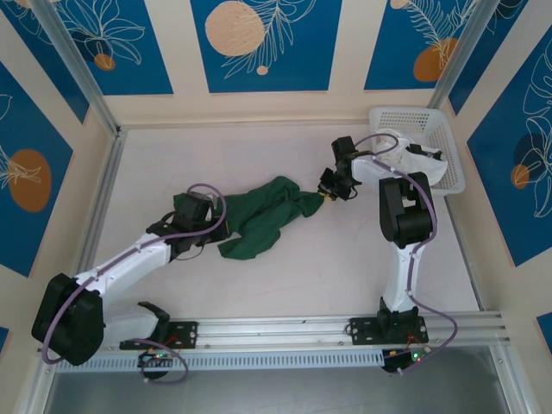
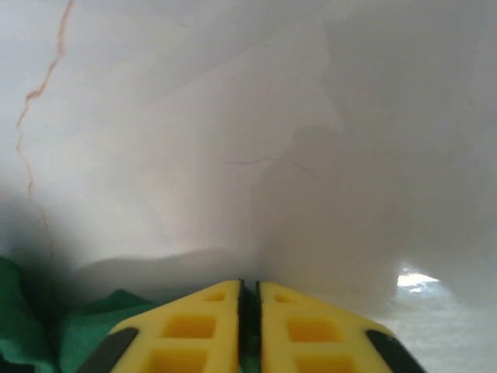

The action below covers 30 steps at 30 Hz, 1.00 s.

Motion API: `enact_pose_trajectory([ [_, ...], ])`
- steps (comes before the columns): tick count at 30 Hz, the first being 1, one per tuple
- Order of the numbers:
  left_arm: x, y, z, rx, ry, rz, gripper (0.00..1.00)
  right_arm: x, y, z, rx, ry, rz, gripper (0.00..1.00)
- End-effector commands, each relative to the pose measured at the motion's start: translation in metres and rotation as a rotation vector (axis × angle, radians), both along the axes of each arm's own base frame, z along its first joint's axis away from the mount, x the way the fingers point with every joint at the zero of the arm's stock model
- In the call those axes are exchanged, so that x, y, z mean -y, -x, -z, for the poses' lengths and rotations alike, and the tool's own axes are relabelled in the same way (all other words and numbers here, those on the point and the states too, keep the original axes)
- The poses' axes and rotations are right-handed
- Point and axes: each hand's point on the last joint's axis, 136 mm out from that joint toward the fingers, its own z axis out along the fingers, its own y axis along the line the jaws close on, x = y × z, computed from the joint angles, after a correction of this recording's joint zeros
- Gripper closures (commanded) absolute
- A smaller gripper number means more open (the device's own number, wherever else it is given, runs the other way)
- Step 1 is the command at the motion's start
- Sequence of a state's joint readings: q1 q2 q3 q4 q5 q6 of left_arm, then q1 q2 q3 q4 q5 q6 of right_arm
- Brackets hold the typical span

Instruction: Fold and stack the t-shirts

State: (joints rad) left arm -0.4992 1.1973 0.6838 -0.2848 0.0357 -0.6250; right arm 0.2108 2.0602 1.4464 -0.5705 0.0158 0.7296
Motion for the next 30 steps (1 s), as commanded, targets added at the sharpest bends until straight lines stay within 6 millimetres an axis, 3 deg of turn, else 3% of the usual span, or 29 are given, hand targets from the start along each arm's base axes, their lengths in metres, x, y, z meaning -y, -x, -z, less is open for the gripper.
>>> enact_pose_trajectory([
  [1, -0.002, -0.007, -0.021, 0.047, -0.004, -0.003, 1.00, -0.008, 0.002, -0.009, 0.012, -0.049, -0.032, 1.00],
  [4, -0.001, -0.009, -0.037, 0.081, 0.017, 0.001, 1.00, -0.017, 0.006, -0.032, 0.079, -0.084, -0.059, 1.00],
  [6, 0.001, -0.010, -0.061, 0.140, 0.048, 0.002, 1.00, -0.021, 0.010, -0.059, 0.143, -0.122, -0.075, 1.00],
  [9, -0.002, -0.012, -0.118, 0.275, 0.094, -0.007, 1.00, -0.022, 0.016, -0.116, 0.293, -0.138, -0.103, 1.00],
  [13, -0.019, -0.010, -0.209, 0.472, 0.135, -0.065, 1.00, -0.012, 0.031, -0.210, 0.543, -0.161, -0.117, 1.00],
  [17, -0.036, -0.003, -0.294, 0.641, 0.139, -0.104, 1.00, 0.002, 0.055, -0.299, 0.778, -0.183, -0.123, 1.00],
  [20, -0.048, 0.008, -0.347, 0.753, 0.123, -0.109, 1.00, 0.007, 0.081, -0.357, 0.938, -0.197, -0.144, 1.00],
  [25, -0.069, 0.035, -0.413, 0.920, 0.102, -0.119, 1.00, 0.023, 0.121, -0.421, 1.126, -0.184, -0.127, 1.00],
  [30, -0.091, 0.065, -0.466, 1.050, 0.108, -0.151, 1.00, 0.038, 0.151, -0.454, 1.228, -0.151, -0.090, 1.00],
])
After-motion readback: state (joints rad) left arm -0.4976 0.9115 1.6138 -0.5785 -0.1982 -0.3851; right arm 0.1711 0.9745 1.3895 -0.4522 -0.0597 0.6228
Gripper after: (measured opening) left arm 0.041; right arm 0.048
